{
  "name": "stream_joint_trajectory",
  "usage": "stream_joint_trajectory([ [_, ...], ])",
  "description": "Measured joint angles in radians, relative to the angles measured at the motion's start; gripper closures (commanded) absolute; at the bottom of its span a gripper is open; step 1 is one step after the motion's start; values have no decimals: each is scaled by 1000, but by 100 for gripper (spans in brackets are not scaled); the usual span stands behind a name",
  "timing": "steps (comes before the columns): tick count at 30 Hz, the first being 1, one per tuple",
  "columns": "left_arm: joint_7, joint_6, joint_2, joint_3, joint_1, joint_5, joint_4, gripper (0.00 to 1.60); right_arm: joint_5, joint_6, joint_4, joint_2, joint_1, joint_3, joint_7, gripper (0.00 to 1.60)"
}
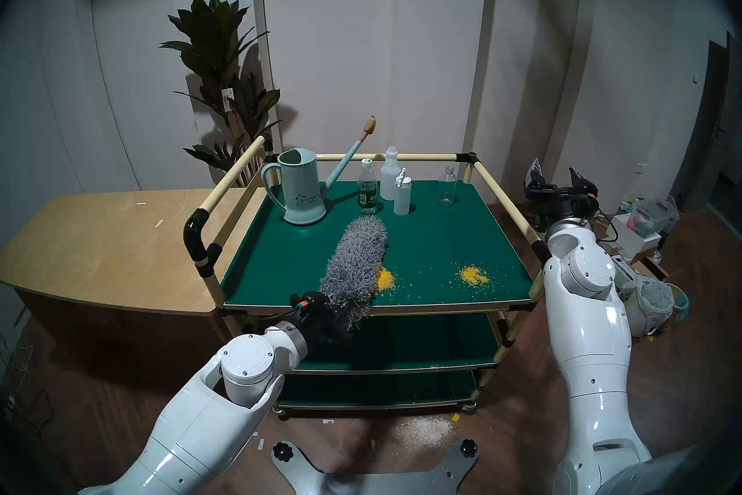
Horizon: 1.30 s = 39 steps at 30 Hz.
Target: Dust the shelf with the duster
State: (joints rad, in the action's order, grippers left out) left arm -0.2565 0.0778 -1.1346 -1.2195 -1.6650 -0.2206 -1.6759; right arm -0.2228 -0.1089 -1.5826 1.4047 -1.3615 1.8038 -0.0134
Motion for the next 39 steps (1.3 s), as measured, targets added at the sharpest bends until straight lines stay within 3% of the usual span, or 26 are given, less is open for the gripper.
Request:
stream_joint_trajectory([
  [39, -71, 30, -83, 135, 134, 60, 64, 160, -38, 0, 11, -33, -19, 116, -20, 0],
])
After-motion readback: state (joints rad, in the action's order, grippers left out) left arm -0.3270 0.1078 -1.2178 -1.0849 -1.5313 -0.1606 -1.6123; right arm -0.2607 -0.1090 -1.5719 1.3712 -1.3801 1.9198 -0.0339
